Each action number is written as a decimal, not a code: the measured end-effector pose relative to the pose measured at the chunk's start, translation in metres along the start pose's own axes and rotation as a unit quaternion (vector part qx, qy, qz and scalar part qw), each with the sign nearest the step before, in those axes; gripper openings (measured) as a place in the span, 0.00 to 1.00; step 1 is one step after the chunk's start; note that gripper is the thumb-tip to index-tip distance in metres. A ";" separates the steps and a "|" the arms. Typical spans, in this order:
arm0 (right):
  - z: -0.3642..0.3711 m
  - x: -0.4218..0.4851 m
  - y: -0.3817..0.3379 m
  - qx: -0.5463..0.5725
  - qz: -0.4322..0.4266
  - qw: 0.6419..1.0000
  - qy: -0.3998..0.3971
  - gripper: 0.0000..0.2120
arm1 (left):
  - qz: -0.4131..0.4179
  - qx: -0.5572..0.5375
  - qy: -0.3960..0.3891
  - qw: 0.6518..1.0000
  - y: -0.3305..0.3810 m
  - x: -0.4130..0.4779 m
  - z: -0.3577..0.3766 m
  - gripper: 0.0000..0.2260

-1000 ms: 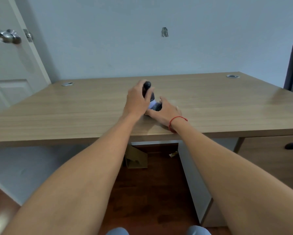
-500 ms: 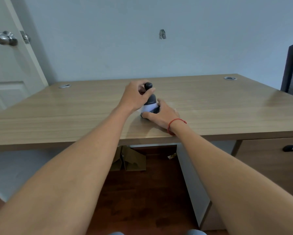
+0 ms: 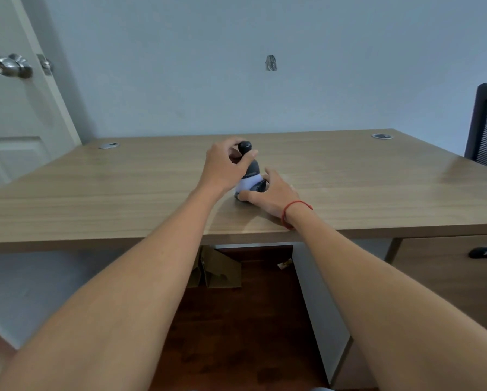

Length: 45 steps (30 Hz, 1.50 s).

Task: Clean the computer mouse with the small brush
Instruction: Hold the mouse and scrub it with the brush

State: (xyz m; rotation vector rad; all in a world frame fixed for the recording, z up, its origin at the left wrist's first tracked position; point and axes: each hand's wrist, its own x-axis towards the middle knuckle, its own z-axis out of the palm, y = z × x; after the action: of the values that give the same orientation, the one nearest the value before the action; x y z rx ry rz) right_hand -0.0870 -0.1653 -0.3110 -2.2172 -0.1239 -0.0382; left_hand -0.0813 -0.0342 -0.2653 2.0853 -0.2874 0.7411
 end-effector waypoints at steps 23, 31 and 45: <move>-0.002 -0.002 -0.001 0.022 0.004 1.000 -0.012 0.53 | -0.051 -0.025 -0.062 0.996 0.004 0.003 -0.007 0.09; -0.007 -0.001 -0.002 0.027 -0.021 0.999 -0.031 0.45 | -0.038 0.079 0.013 0.996 -0.013 0.003 -0.005 0.05; -0.005 0.001 0.000 0.028 -0.056 0.998 -0.021 0.34 | -0.124 -0.032 0.226 0.966 -0.026 -0.020 0.012 0.10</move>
State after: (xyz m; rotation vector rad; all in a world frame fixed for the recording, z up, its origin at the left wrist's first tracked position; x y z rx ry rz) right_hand -0.0862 -0.1690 -0.3077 -2.1542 -0.2691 -0.0492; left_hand -0.0805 -0.0300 -0.2996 1.7865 0.1961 1.0079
